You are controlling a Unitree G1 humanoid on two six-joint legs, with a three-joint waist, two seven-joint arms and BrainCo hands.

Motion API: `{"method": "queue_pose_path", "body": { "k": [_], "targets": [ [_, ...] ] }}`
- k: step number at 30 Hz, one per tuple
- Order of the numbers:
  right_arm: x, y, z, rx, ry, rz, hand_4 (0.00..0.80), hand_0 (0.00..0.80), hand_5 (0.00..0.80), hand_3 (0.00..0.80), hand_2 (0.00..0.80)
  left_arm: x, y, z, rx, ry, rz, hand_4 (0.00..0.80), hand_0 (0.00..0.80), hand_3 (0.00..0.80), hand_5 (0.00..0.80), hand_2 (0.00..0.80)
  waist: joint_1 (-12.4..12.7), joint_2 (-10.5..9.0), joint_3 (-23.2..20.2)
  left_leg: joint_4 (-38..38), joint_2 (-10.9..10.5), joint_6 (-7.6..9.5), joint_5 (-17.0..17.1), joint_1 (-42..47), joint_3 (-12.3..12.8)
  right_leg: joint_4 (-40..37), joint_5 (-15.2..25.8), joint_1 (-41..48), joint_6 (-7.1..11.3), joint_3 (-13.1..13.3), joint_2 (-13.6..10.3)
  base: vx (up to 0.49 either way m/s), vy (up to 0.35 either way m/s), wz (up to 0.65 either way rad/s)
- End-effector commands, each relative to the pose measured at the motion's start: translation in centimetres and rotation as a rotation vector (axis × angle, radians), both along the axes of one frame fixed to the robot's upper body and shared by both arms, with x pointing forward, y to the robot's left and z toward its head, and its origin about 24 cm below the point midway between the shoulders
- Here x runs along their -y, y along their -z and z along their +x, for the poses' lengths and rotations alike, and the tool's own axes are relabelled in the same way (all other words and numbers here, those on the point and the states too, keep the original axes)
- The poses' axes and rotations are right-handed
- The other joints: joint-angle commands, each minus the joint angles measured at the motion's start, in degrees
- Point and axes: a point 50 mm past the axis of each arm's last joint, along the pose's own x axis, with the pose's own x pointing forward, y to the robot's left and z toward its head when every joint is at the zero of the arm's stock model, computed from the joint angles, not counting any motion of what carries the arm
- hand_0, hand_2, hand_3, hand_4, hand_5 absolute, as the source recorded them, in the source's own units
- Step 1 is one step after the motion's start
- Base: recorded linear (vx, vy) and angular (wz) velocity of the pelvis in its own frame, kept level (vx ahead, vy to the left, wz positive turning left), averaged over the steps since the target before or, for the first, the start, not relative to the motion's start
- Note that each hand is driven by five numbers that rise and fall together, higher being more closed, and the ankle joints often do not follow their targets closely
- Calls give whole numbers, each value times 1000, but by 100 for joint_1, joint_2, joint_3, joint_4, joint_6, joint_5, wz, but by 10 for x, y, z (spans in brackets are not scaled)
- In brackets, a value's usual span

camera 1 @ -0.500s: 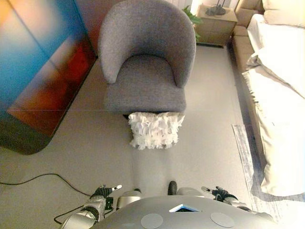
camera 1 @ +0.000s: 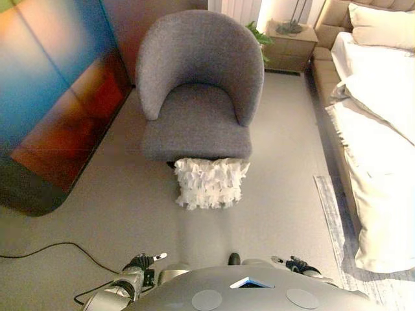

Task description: Pick up the cushion and take it to the sofa

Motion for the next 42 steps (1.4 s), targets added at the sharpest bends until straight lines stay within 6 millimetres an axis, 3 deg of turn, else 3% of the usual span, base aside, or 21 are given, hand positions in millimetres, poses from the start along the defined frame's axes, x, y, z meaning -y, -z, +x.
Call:
{"method": "queue_pose_path", "body": {
  "k": [1,13,25,27,29,31,32,36,40,42],
  "targets": [
    [2,-2,17,15,-16,-10,0,0,0,0,0,7,0,18,20,13,0,0,0,0,0,0,31,-58,224,37,-266,277,-450,-28,207,34,-519,258,351,51,-103,0,0,0],
    [0,-1,15,6,-17,5,0,0,0,0,0,4,-1,16,17,12,12,0,0,0,0,0,30,-62,188,37,-259,286,-477,5,221,34,-550,302,342,18,-99,7,-4,0],
    [2,-2,18,11,-14,17,0,0,0,0,0,1,-2,19,25,14,35,0,0,0,0,0,59,-120,240,116,-140,207,-438,35,142,34,-623,342,227,153,77,-8,-112,1],
    [3,-3,24,18,-28,18,0,0,0,0,0,1,-3,23,45,8,38,0,0,0,0,0,82,-225,298,915,-53,149,-634,-235,232,34,-580,316,148,165,19,-53,-187,1],
    [5,-5,31,28,-41,15,0,0,0,0,0,2,-4,27,65,-2,36,0,0,0,0,0,124,-328,417,1959,9,198,-778,-706,274,181,-591,204,42,137,-44,-115,-183,1],
    [9,-7,38,38,-47,5,0,0,0,0,0,2,-3,26,76,-31,24,0,0,0,0,0,201,-355,631,3081,83,262,-540,-1421,177,379,-568,97,-121,195,0,-118,-166,-8],
    [10,-8,40,43,-47,4,0,0,0,0,0,3,-3,26,78,-40,19,0,0,0,0,0,230,-339,689,3253,44,275,-506,-1605,125,416,-574,101,-140,228,24,-43,-80,-30],
    [16,-11,46,63,-73,-5,0,0,0,0,0,2,-3,22,89,-89,18,0,0,0,0,0,391,-151,854,2529,-255,155,-97,-1988,40,466,-814,347,-115,346,205,92,4,-29],
    [20,-10,39,50,-70,-20,0,0,0,0,0,2,-2,19,79,-78,-1,0,0,0,0,0,437,63,785,1386,-284,25,438,-2028,267,582,-1169,673,-141,371,456,230,35,-14],
    [20,-9,34,43,-61,-22,0,0,0,0,0,3,-1,16,67,-66,-11,0,0,0,0,0,466,160,695,796,-275,-27,699,-2038,304,722,-1434,873,-167,503,616,356,53,-6]
  ]
}}
